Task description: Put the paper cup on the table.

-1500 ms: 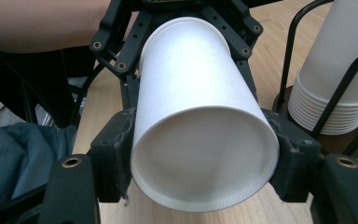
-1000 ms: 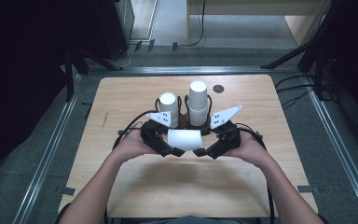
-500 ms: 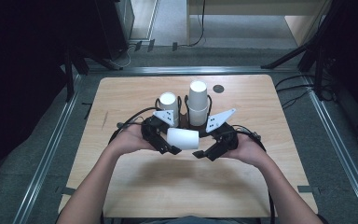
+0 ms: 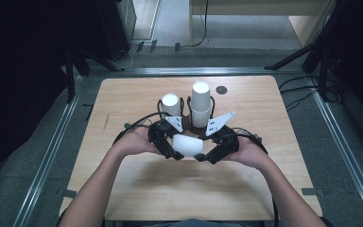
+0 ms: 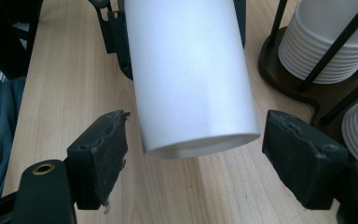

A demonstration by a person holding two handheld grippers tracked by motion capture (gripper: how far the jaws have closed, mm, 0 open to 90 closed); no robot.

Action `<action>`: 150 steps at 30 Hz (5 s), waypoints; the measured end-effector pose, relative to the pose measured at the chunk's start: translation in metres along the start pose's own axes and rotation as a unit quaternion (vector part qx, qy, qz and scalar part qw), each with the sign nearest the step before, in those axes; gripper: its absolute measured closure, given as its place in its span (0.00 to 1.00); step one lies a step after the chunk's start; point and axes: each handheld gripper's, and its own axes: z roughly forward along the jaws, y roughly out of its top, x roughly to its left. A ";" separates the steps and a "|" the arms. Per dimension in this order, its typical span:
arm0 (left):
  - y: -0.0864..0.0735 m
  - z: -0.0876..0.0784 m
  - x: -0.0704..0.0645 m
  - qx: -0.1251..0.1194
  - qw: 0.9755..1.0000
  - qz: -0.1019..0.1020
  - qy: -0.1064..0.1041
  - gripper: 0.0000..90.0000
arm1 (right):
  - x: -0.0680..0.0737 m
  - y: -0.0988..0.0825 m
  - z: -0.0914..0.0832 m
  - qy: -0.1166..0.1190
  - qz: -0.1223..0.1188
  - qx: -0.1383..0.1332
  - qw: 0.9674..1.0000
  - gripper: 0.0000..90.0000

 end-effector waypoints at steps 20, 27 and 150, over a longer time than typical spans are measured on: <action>0.010 0.017 -0.007 0.043 0.999 0.011 0.001 0.27 | 0.003 -0.001 0.022 0.010 -0.011 0.035 0.999 0.30; 0.010 0.017 -0.009 0.041 0.999 0.014 0.001 0.25 | 0.004 0.000 0.024 0.015 -0.013 0.044 0.999 0.37; 0.024 -0.014 -0.007 0.022 0.999 0.030 0.008 0.34 | -0.003 -0.003 0.015 0.004 0.003 -0.004 1.000 0.25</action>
